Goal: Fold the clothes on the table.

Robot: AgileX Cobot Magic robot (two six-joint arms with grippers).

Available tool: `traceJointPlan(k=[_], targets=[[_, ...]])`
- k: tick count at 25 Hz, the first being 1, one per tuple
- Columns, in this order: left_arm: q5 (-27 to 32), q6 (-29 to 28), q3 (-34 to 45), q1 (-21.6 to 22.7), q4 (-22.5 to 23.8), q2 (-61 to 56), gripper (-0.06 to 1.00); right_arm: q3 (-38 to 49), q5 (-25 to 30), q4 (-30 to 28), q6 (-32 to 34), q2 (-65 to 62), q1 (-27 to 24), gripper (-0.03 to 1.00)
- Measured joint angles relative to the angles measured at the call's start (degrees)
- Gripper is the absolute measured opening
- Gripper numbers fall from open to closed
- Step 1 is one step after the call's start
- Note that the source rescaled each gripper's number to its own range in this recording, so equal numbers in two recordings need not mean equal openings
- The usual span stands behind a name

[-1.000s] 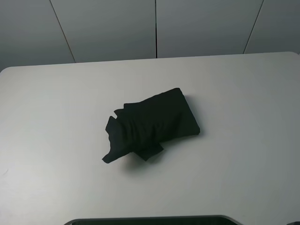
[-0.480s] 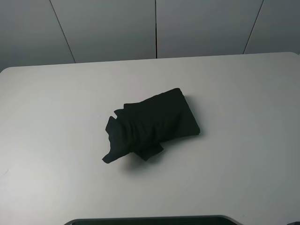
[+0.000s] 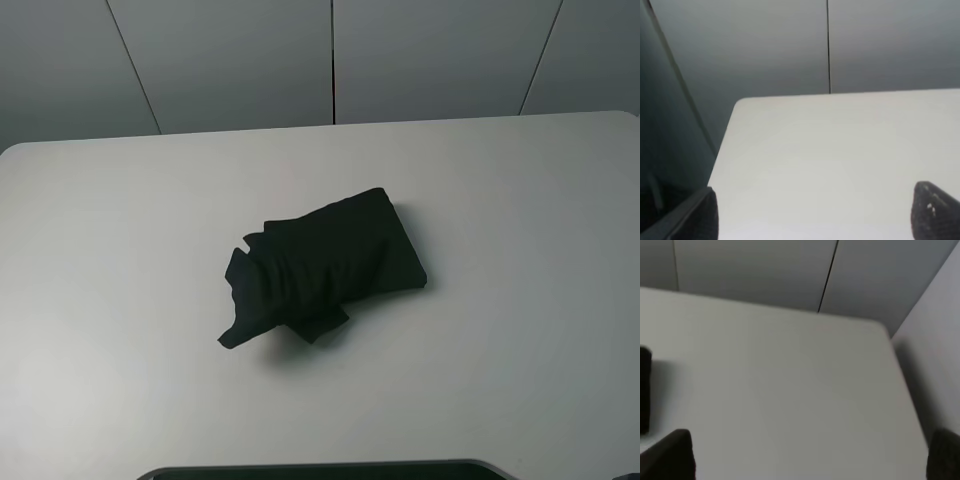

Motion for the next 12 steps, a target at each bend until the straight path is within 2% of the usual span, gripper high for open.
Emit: traceJointPlan(k=[4,8,12], targets=[[-0.6,0.0,8.0,0.0,-3.9,0.1,0.99,7.6,-0.2,2.5,0.3,-0.3,0.0,1.00],[-6.1,0.0,15.5,0.0,-9.2,0.1,0.99,12.5,-3.1,3.1,0.5,-0.3,0.0,1.00],[-7.6,0.0,20.6,0.0,-9.8,0.1,0.99,14.7,-5.0,3.6,1.0,-0.3,0.0,1.00]])
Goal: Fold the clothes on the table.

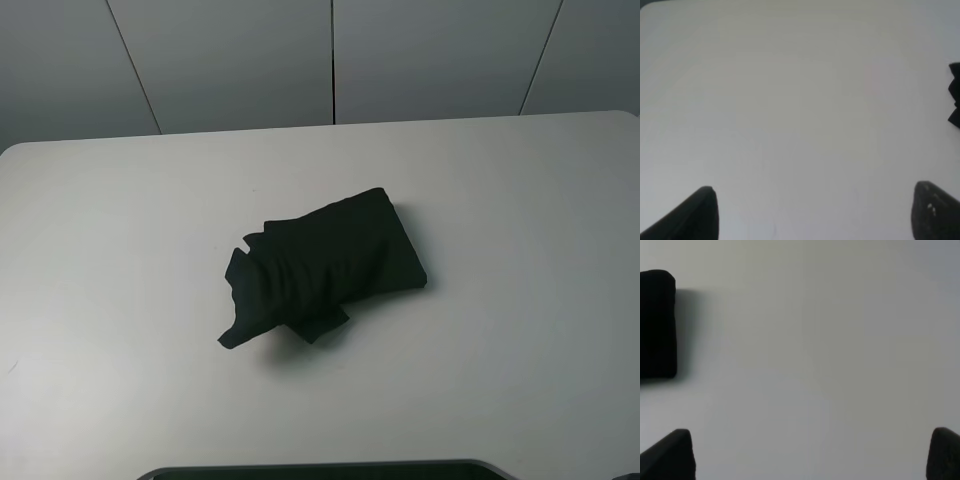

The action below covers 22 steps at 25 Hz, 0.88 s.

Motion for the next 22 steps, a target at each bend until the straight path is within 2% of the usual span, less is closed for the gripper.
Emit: traceJointPlan(k=[4,8,11,16,18,20,22], targets=[[0.0,-0.7,1.0,0.0,-0.8,0.0,0.99,0.8,-1.3,0.0,0.1,0.0,0.0,1.00],[0.1,-0.1,1.6,0.0,-4.6,0.0,0.99,0.8,-1.6,-0.1,0.1,0.0,0.0,1.00],[0.1,5.0,1.7,0.0,-8.6,0.0,0.99,0.8,-1.6,-0.1,0.1,0.0,0.0,1.00],[-0.1,21.1,1.8,0.0,-20.1,0.0,0.99,0.8,-1.6,-0.1,0.1,0.0,0.0,1.00],[-0.1,25.7,1.8,0.0,-23.9,0.0,0.99,0.8,-1.6,-0.1,0.1,0.0,0.0,1.00],[-0.1,27.6,1.8,0.0,-25.2,0.0,0.99,0.8,-1.6,-0.1,0.1,0.0,0.0,1.00],[-0.1,26.8,1.8,0.0,-25.7,0.0,0.99,0.8,-1.6,-0.2,0.1,0.0,0.0,1.00]])
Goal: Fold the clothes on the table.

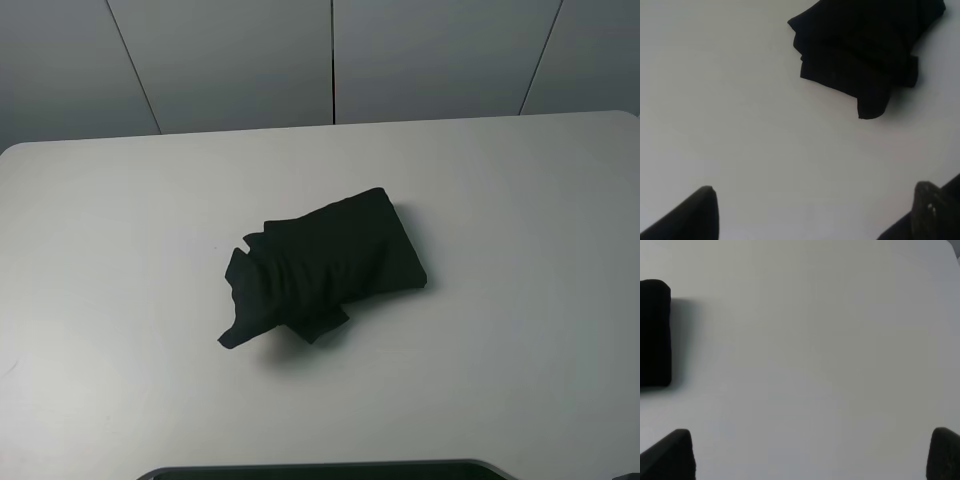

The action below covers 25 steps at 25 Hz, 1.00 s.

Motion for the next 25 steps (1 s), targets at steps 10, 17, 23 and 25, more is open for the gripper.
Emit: traceJointPlan(k=[10,17,23,25], targets=[[-0.2,-11.3,0.1,0.0,6.7,-4.6,0.99,0.0,0.0,-0.1,0.1,0.0,3.4,1.00],[-0.2,-14.7,0.1,2.3,8.2,-10.2,0.99,0.0,0.0,-0.1,0.1,0.0,3.6,1.00],[-0.3,-12.2,0.1,13.5,6.1,-11.9,0.99,0.0,0.0,-0.1,0.1,0.0,3.6,1.00],[-0.3,-10.3,0.1,16.4,4.4,-11.9,0.99,0.0,0.0,-0.1,0.1,0.0,3.6,1.00]])
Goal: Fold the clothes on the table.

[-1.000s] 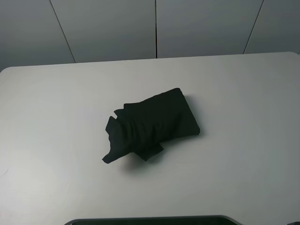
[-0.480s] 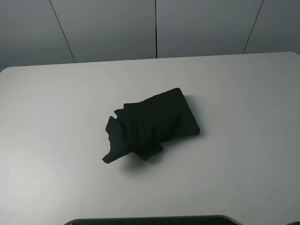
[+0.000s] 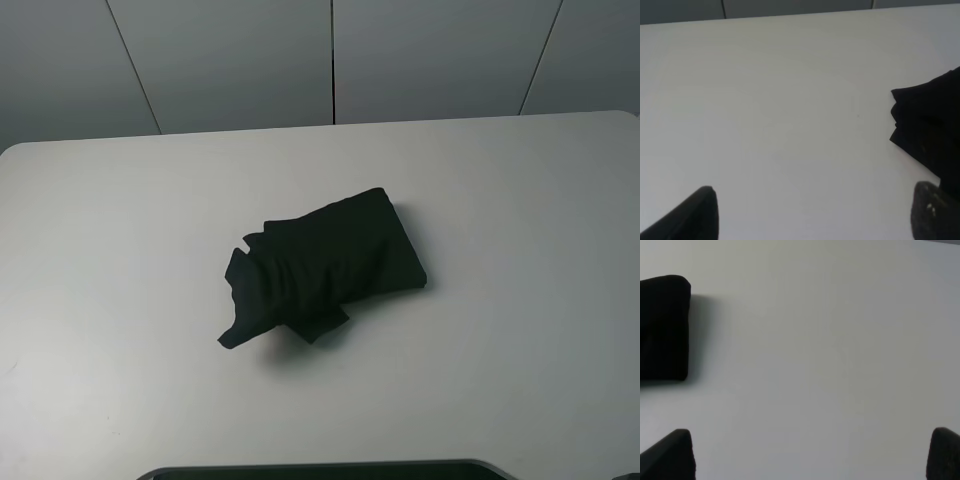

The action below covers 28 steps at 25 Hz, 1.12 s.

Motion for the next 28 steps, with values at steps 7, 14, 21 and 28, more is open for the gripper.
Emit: traceJointPlan(k=[7,14,21,28], targets=[[-0.1,-0.7,0.0,-0.3,1.2,0.0,0.99,0.0,0.0,-0.1,0.0,-4.0,0.0,1.00],[-0.2,-1.6,0.0,-0.3,1.8,0.0,0.99,0.0,-0.1,-0.7,0.1,-8.3,0.0,1.00],[-0.2,-1.9,0.0,-0.3,2.0,0.0,0.99,0.0,-0.1,-1.0,0.5,-8.5,0.6,1.00],[-0.2,-2.2,0.0,-0.3,2.2,0.0,0.99,0.0,-0.3,-2.6,2.6,-8.5,0.6,1.00]])
